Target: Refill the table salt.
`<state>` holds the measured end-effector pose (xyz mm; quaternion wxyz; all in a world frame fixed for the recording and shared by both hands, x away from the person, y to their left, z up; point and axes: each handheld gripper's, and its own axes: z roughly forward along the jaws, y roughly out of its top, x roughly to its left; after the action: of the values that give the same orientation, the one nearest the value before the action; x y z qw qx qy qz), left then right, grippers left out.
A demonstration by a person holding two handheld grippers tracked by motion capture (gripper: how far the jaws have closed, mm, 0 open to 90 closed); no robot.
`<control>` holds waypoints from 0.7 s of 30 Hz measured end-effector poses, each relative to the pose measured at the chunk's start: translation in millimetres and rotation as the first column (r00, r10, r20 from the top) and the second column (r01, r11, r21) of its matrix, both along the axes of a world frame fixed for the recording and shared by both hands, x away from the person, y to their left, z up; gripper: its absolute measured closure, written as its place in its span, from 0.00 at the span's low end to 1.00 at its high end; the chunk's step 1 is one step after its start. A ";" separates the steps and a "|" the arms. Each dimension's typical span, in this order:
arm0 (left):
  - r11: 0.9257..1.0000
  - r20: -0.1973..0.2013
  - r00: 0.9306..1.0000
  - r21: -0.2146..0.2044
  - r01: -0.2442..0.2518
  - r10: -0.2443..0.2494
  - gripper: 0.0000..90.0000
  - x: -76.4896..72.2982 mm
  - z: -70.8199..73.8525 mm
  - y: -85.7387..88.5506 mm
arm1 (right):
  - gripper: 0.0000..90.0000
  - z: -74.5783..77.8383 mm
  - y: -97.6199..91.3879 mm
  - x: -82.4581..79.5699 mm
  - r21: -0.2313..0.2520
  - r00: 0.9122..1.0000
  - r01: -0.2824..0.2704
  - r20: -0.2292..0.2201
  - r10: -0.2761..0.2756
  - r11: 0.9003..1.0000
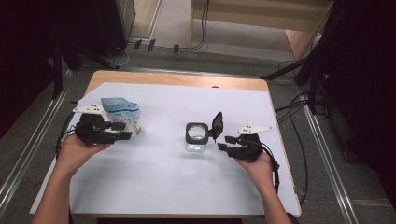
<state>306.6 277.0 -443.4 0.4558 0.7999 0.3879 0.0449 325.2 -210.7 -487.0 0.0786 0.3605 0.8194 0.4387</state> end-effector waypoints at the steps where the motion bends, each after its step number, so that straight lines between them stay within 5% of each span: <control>1: 1.000 0.001 1.000 -0.001 -0.006 0.006 0.50 -0.3 0.8 3.9 | 0.59 0.0 0.0 0.0 -0.001 1.000 0.000 0.000 0.000 1.000; 8: 0.998 0.005 0.998 0.033 -0.059 0.059 0.51 -2.8 6.6 21.0 | 0.60 -0.4 -0.2 0.4 -0.003 1.000 0.000 0.000 0.000 1.000; 15: 0.995 0.002 0.995 0.001 -0.102 0.102 0.51 -2.9 8.4 41.0 | 0.60 -0.9 0.0 -0.2 -0.012 1.000 -0.003 -0.006 0.003 1.000; 21: 0.995 -0.002 0.995 0.004 -0.101 0.101 0.52 13.0 8.0 43.5 | 0.60 -0.4 -1.3 -2.6 -0.017 1.000 0.001 -0.007 -0.001 1.000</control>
<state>319.6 320.5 -435.4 0.4509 0.7802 0.4283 0.0679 322.5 -212.0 -487.4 0.0789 0.3616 0.8232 0.4306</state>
